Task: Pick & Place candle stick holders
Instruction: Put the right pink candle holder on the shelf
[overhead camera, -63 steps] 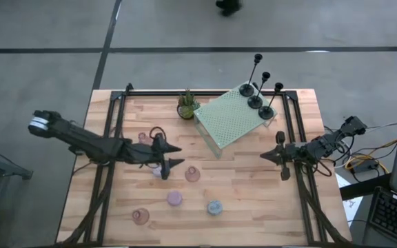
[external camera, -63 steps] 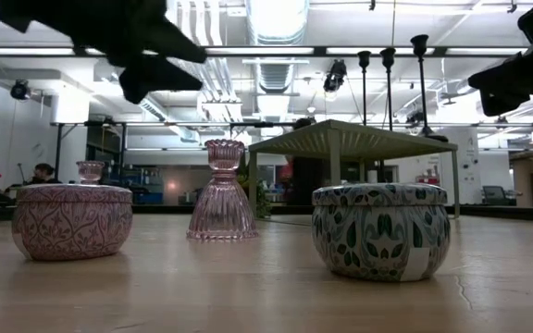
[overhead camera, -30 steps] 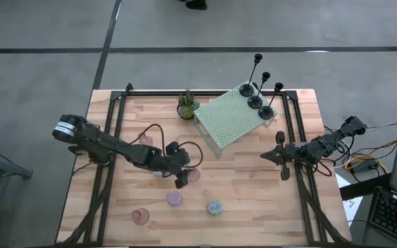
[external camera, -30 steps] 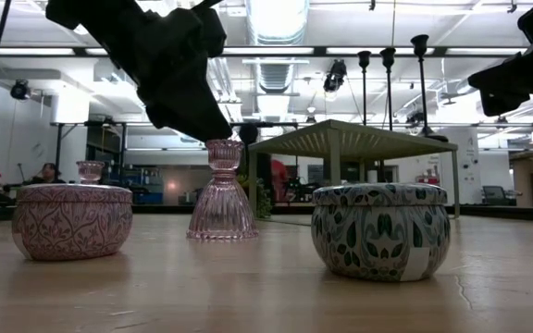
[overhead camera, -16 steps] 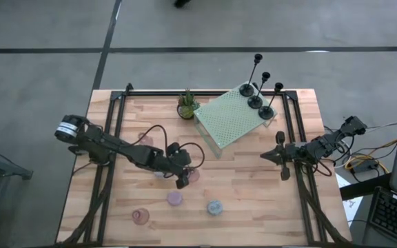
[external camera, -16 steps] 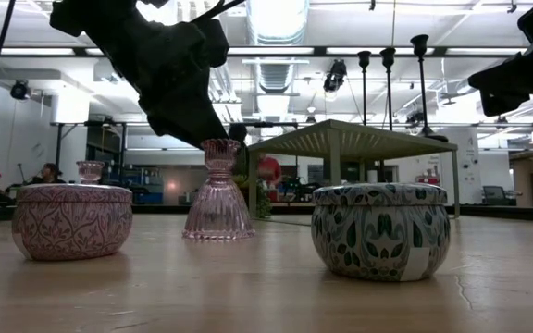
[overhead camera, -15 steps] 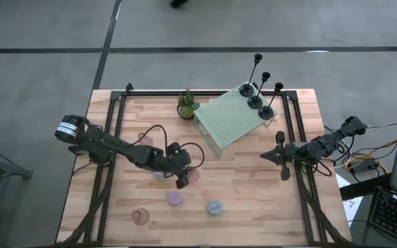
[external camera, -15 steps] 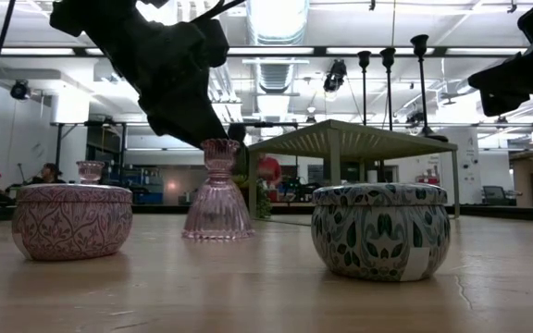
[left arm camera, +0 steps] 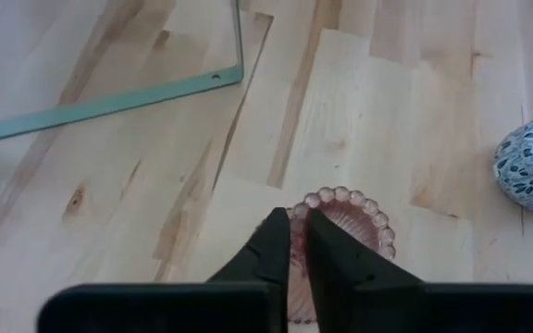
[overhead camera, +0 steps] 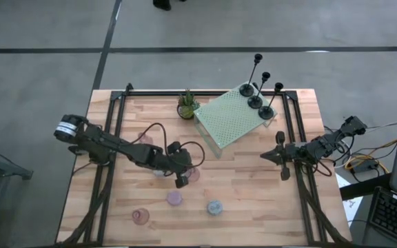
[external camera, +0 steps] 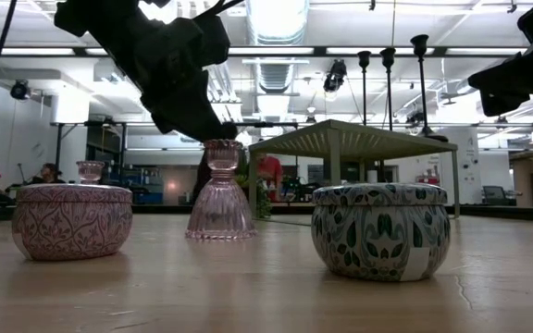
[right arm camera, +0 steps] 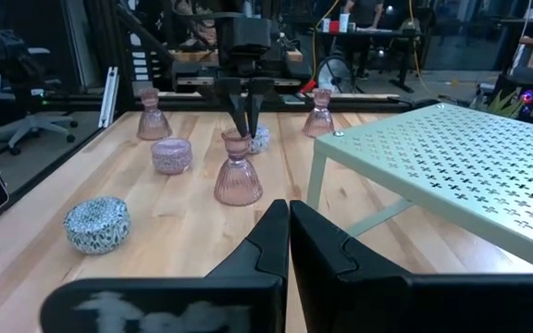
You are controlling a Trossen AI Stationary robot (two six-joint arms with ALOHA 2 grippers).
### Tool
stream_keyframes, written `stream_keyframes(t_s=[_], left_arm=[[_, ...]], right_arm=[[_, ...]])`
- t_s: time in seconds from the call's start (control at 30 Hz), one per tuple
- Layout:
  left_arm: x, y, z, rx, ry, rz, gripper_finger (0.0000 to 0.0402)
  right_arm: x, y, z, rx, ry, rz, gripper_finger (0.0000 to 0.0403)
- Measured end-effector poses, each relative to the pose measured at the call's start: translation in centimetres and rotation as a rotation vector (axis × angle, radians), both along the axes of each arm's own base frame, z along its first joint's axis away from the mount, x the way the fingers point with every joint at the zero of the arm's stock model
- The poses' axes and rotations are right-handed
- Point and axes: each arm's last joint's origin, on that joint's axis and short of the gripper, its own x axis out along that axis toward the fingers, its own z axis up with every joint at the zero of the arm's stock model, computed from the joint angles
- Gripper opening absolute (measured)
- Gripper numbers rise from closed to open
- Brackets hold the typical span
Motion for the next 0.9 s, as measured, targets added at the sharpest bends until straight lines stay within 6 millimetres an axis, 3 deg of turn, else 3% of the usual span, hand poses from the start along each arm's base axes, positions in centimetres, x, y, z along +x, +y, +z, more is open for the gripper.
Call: stream_keyframes(t_s=[0.5, 0.9], left_arm=[[0.5, 0.7, 0.8, 0.012, 0.003, -0.038, 0.0003], [-0.7, 0.7, 3.3, -0.030, -0.066, -0.083, 0.0043]], right_arm=[[0.0, 0.0, 0.0, 0.001, 0.000, 0.000, 0.0008], [0.0, 0.0, 0.0, -0.001, 0.001, 0.000, 0.0008]])
